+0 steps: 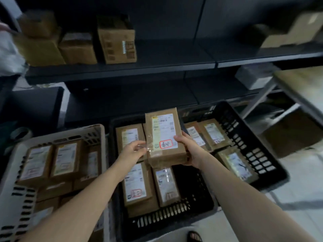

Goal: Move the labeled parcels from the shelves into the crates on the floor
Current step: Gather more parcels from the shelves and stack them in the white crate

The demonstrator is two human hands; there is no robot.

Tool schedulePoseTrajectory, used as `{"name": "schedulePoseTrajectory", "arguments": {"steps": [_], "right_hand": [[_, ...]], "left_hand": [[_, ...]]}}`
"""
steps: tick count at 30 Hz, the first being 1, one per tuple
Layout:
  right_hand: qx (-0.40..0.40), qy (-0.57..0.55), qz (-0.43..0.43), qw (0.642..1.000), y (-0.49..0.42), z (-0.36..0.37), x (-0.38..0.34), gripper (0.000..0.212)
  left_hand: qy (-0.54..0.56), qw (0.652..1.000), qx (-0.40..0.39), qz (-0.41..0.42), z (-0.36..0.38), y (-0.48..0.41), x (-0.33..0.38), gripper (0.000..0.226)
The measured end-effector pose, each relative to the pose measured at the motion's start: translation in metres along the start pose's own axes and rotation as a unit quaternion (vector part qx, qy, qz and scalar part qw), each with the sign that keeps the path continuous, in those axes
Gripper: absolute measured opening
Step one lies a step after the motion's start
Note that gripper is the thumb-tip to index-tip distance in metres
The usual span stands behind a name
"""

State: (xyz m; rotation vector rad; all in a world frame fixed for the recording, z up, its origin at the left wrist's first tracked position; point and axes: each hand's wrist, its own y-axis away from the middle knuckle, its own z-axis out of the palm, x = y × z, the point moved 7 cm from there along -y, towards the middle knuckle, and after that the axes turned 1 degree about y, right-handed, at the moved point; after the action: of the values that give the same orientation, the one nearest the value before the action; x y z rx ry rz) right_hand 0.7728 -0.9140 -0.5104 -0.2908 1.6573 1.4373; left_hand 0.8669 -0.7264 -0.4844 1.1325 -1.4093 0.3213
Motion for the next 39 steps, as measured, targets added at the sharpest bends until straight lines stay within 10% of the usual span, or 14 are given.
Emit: {"name": "schedulePoseTrajectory", "arguments": {"steps": [15, 29, 36, 39], "right_hand": [[0.065, -0.031, 0.017, 0.997, -0.041, -0.259, -0.001, 0.045], [-0.127, 0.097, 0.064, 0.985, -0.059, -0.077, -0.001, 0.064], [-0.019, 0.172, 0.151, 0.973, -0.068, -0.037, 0.089, 0.126], [-0.002, 0.099, 0.142, 0.985, -0.071, -0.033, 0.107, 0.106]], "left_hand": [[-0.09, 0.996, 0.005, -0.028, 0.211, -0.075, 0.028, 0.024], [-0.065, 0.955, 0.278, -0.076, 0.073, -0.033, -0.017, 0.032], [-0.116, 0.971, 0.144, -0.149, 0.069, -0.021, -0.081, 0.042], [-0.131, 0.973, 0.107, -0.159, 0.068, -0.021, -0.102, 0.041]]}}
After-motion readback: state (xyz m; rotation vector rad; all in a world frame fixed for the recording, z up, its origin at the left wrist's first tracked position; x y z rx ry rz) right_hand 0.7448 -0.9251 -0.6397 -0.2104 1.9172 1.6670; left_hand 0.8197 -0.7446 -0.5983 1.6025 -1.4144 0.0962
